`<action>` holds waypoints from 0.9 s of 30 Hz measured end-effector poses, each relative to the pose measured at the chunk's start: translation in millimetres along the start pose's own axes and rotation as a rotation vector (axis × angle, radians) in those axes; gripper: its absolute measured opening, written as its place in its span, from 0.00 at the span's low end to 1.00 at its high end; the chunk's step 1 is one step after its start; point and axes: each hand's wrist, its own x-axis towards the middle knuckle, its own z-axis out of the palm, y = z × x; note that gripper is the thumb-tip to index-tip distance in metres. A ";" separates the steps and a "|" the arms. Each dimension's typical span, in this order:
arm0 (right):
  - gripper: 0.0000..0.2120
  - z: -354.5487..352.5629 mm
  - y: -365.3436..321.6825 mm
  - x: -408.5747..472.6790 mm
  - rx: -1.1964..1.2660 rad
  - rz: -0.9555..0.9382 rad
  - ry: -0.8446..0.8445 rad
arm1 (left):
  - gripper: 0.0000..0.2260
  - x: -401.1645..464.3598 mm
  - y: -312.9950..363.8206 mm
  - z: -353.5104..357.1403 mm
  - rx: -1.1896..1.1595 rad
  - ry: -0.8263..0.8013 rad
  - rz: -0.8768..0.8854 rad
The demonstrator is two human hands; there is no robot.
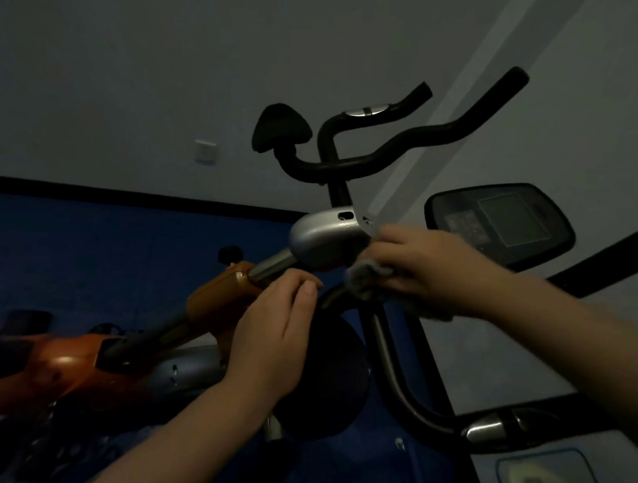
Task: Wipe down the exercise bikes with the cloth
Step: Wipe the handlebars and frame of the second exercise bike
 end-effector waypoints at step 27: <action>0.16 37.9 -51.5 -53.2 -0.063 0.716 0.491 | 0.08 53.8 65.0 11.4 0.234 -0.338 0.185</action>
